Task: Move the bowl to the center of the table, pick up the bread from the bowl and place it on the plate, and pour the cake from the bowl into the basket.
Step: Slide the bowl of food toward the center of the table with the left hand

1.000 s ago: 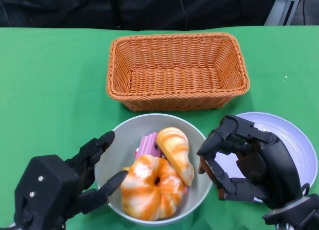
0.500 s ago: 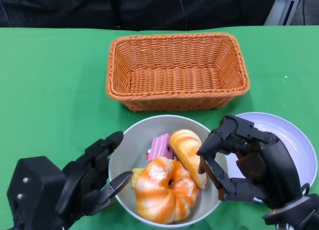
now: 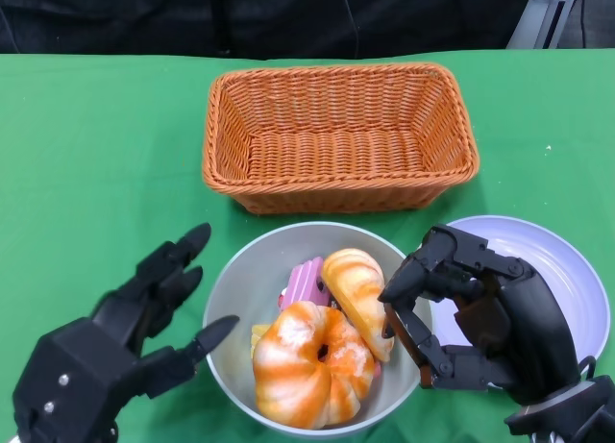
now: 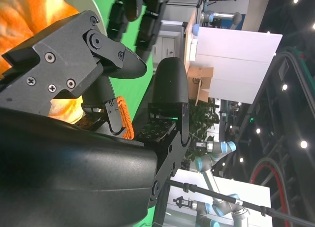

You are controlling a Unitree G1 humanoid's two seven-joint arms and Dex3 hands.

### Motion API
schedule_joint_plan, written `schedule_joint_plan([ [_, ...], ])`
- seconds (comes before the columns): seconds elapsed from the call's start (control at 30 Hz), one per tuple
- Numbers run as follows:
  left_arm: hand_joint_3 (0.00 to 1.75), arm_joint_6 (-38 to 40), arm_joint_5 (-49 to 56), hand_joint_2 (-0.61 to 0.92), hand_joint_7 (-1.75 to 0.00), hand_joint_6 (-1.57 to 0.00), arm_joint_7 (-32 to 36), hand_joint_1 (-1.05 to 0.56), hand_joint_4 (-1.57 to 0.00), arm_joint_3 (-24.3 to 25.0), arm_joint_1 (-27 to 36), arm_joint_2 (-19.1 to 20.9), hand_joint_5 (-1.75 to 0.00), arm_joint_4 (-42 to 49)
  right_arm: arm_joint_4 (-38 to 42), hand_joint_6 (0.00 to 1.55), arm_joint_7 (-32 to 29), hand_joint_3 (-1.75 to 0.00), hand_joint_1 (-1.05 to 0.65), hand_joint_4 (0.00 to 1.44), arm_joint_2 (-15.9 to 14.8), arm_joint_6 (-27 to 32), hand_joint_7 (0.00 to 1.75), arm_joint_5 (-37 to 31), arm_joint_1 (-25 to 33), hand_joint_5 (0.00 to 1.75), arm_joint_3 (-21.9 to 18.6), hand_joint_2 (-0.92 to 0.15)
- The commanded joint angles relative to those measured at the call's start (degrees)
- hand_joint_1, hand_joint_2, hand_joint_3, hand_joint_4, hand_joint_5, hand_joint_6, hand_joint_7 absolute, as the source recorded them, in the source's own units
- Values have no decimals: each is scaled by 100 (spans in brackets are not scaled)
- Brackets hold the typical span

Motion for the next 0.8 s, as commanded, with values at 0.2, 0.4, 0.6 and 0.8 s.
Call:
schedule_joint_plan([
  [0.2,21,-1325,181,92,-5,-49,418,-54,-49,361,-304,-27,-9,671,46,69,-37,-105,-8,73,6,-84,120,28,-43,157,-45,-47],
  [0.4,17,-2786,267,92,-6,-73,822,-35,-75,567,-625,-167,-10,1573,-32,70,-80,-101,-10,74,-59,25,119,-39,-65,154,-94,-48],
  [0.6,21,-3860,236,92,-18,-105,838,-21,-104,649,-901,-175,-22,2380,-173,71,-160,-95,-12,74,-183,164,113,-211,-63,149,-128,-51],
  [0.8,22,-4559,227,92,-33,-110,788,-23,-86,649,-1090,-211,-89,2952,-649,67,-195,-71,-19,68,-482,674,99,-560,14,143,-105,-59],
])
